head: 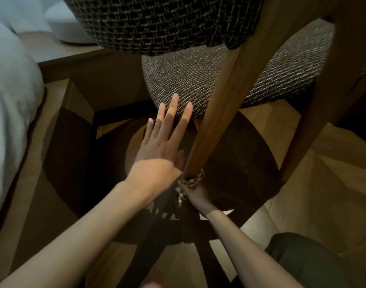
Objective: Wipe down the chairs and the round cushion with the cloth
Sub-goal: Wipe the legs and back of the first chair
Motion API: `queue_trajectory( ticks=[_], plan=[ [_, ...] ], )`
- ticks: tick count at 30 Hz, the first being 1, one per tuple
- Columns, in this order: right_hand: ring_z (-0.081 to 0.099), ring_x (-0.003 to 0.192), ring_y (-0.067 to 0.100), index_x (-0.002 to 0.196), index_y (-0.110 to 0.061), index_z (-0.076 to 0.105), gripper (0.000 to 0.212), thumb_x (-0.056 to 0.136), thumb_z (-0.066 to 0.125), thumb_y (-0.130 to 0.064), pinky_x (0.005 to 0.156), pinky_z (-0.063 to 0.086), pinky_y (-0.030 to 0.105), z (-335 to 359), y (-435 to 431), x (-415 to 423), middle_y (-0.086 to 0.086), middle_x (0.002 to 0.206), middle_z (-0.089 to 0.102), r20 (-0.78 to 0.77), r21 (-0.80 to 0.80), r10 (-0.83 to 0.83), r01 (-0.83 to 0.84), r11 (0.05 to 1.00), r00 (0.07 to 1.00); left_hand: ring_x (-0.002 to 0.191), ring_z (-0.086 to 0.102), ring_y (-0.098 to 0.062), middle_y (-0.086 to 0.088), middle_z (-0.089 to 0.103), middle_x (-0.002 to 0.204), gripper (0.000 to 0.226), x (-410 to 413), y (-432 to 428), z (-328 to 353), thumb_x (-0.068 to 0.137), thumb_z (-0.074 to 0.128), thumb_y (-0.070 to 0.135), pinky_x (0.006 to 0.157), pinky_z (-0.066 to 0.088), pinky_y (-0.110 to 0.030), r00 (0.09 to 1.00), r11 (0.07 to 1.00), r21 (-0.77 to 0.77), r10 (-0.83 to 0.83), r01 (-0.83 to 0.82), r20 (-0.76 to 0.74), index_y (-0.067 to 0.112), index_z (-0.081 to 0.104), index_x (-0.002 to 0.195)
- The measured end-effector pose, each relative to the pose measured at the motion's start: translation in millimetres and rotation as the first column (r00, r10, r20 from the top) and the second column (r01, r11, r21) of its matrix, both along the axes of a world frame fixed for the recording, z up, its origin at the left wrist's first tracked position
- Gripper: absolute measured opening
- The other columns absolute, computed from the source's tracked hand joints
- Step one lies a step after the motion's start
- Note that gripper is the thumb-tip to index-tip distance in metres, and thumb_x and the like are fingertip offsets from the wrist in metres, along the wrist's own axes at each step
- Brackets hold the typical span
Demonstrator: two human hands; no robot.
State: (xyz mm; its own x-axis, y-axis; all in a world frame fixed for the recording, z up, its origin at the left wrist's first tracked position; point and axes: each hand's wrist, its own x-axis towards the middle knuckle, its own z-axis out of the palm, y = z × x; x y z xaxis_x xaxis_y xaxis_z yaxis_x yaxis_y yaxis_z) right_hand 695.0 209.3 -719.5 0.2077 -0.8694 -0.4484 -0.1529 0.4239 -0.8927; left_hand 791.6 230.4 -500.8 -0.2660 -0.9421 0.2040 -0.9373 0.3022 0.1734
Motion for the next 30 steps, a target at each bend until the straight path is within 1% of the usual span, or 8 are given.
queue_trajectory(
  ticks=[3, 6, 11, 16, 20, 25, 28, 30],
  plan=[
    [0.050, 0.118, 0.012, 0.119, -0.031, 0.051, 0.028, 0.093, 0.058, -0.035, 0.099, 0.039, 0.025, 34.9, -5.6, -25.1, -0.004, 0.122, 0.057, -0.073, -0.127, 0.043, -0.052, 0.991, 0.996, 0.145, -0.014, -0.018, 0.006, -0.011, 0.158, 0.081, -21.4, 0.3, 5.8, 0.092, 0.053, 0.021, 0.117, 0.000, -0.038, 0.993, 0.998, -0.058, -0.030, 0.023, -0.117, 0.030, -0.005, 0.149],
    [0.061, 0.105, 0.014, 0.118, -0.024, 0.050, 0.022, 0.097, 0.054, -0.026, 0.073, 0.045, 0.009, 74.1, -7.5, -73.4, -0.009, 0.103, 0.060, -0.090, -0.215, -0.004, -0.015, 0.976, 0.996, 0.136, 0.022, -0.013, -0.003, 0.033, 0.150, 0.060, -46.5, -1.9, 19.4, 0.094, 0.049, 0.038, 0.111, 0.021, -0.032, 0.949, 0.981, -0.176, 0.022, -0.081, -0.314, 0.018, 0.029, 0.146],
    [0.050, 0.106, -0.015, 0.139, -0.020, 0.017, 0.059, 0.095, 0.056, -0.013, 0.084, 0.039, 0.004, 147.0, 31.1, -184.3, -0.043, 0.110, 0.041, -0.099, -0.505, -0.216, 0.137, 0.852, 0.971, 0.125, 0.033, -0.007, -0.002, 0.038, 0.139, 0.065, -72.7, 0.3, 24.0, 0.091, 0.043, 0.052, 0.103, 0.035, -0.032, 0.826, 0.984, -0.129, 0.030, -0.124, -0.563, 0.019, 0.027, 0.144],
    [0.053, 0.098, -0.001, 0.139, -0.014, 0.020, 0.077, 0.081, 0.055, -0.050, 0.088, 0.040, 0.022, 213.0, 25.5, -226.3, -0.016, 0.111, 0.046, -0.070, -0.671, -0.587, 0.397, 0.626, 0.807, 0.108, 0.037, -0.019, -0.012, 0.043, 0.121, 0.061, -71.3, -11.7, 24.7, 0.087, 0.043, 0.050, 0.090, 0.037, -0.035, 0.877, 0.977, -0.148, 0.069, -0.156, -0.475, 0.006, 0.045, 0.130],
    [0.041, 0.120, 0.023, 0.145, -0.016, 0.019, 0.108, 0.064, 0.052, -0.080, 0.105, 0.034, 0.028, 241.5, -20.8, -213.5, 0.012, 0.139, 0.031, -0.129, -0.696, -0.580, 0.343, 0.631, 0.805, 0.103, 0.040, -0.032, -0.020, 0.047, 0.113, 0.063, -78.2, -22.9, 33.8, 0.085, 0.044, 0.052, 0.088, 0.035, -0.042, 0.882, 0.962, -0.118, 0.172, -0.246, -0.438, -0.002, 0.053, 0.114],
    [0.020, 0.130, 0.035, 0.146, -0.001, 0.009, 0.096, 0.085, 0.056, -0.057, 0.104, 0.033, 0.047, 216.8, -37.9, -191.6, 0.017, 0.149, 0.015, -0.408, -0.834, -0.627, 0.009, 0.552, 0.664, 0.115, 0.036, -0.032, -0.020, 0.043, 0.126, 0.062, -79.2, -30.5, 39.5, 0.088, 0.051, 0.051, 0.097, 0.032, -0.044, 0.872, 0.966, 0.000, 0.232, -0.257, -0.432, 0.000, 0.047, 0.123],
    [0.026, 0.128, 0.033, 0.145, 0.008, 0.016, 0.079, 0.092, 0.056, -0.034, 0.101, 0.034, 0.043, 181.1, -39.0, -196.6, 0.021, 0.150, 0.016, -0.402, -0.849, -0.678, 0.025, 0.527, 0.615, 0.118, 0.033, -0.029, -0.016, 0.040, 0.128, 0.057, -75.8, -29.0, 41.6, 0.089, 0.051, 0.049, 0.098, 0.029, -0.042, 0.862, 0.978, 0.022, 0.193, -0.207, -0.469, 0.004, 0.045, 0.123],
    [0.023, 0.129, 0.030, 0.147, 0.003, 0.013, 0.078, 0.091, 0.059, -0.025, 0.101, 0.030, 0.044, 154.7, -39.2, -199.8, 0.021, 0.149, 0.019, -0.384, -0.766, -0.655, 0.172, 0.619, 0.651, 0.119, 0.033, -0.029, -0.014, 0.039, 0.129, 0.054, -75.1, -28.1, 42.3, 0.090, 0.051, 0.048, 0.099, 0.028, -0.042, 0.866, 0.983, 0.020, 0.172, -0.184, -0.470, 0.006, 0.045, 0.123]
  ],
)
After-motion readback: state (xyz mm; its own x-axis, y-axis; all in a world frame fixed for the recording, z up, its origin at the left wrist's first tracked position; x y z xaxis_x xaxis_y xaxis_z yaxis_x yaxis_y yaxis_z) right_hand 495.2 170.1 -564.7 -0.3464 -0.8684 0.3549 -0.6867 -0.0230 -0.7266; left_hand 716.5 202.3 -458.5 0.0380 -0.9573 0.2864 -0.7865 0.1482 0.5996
